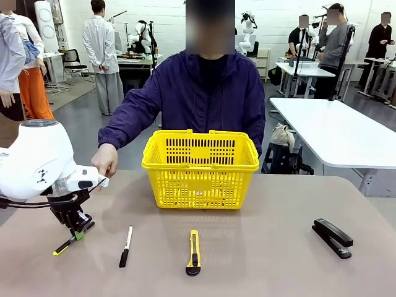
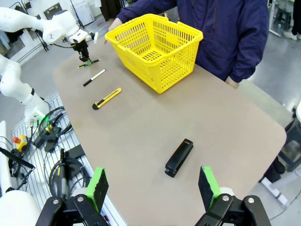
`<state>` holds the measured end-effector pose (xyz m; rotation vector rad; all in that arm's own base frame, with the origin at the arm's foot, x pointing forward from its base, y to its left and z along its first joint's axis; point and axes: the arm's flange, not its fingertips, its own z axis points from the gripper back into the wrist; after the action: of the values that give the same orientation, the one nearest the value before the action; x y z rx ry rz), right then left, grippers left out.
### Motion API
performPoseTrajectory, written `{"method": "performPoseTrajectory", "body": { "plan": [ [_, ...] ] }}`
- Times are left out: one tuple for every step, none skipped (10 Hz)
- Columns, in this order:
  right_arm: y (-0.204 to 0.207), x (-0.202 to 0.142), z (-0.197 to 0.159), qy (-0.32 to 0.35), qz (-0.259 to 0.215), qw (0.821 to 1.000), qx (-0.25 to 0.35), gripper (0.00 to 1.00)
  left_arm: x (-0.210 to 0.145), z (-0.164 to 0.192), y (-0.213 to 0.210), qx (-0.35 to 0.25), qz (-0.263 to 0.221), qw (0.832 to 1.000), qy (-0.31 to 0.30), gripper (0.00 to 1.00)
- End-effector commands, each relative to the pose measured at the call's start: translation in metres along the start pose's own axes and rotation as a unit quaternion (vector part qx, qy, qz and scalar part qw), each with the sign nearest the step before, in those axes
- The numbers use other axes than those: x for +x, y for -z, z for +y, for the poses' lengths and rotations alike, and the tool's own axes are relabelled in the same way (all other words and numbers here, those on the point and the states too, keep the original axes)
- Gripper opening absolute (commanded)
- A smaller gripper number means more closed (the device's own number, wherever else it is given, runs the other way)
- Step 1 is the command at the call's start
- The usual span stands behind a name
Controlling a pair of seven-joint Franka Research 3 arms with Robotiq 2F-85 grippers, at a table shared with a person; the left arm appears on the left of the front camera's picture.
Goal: Place the items the person wants into the basket.
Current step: Pick up the item the person points to and place it in the Market Basket.
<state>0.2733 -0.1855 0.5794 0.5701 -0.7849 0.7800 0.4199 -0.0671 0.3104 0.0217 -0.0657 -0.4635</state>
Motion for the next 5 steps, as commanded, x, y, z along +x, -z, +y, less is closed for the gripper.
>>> {"method": "performPoseTrajectory", "body": {
  "plan": [
    [-0.001,0.003,-0.001,-0.006,-0.016,1.0,0.007,1.0,-0.018,-0.002,-0.012,0.002,0.001,0.999,0.042,0.0],
    [-0.001,0.003,-0.001,-0.006,-0.016,1.0,0.007,1.0,-0.016,-0.002,-0.035,0.012,-0.005,0.999,0.051,0.0],
    [-0.001,0.003,-0.001,-0.006,-0.016,1.0,0.007,1.0,-0.014,-0.003,-0.07,0.033,-0.022,0.997,0.062,0.0],
    [-0.001,0.003,-0.001,-0.006,-0.016,1.0,0.007,1.0,-0.015,-0.005,-0.109,0.047,-0.041,0.995,0.072,0.0],
    [-0.001,0.003,-0.001,-0.006,-0.016,1.0,0.007,1.0,-0.011,-0.003,-0.151,0.05,-0.054,0.994,0.076,0.0]
  ]
}}
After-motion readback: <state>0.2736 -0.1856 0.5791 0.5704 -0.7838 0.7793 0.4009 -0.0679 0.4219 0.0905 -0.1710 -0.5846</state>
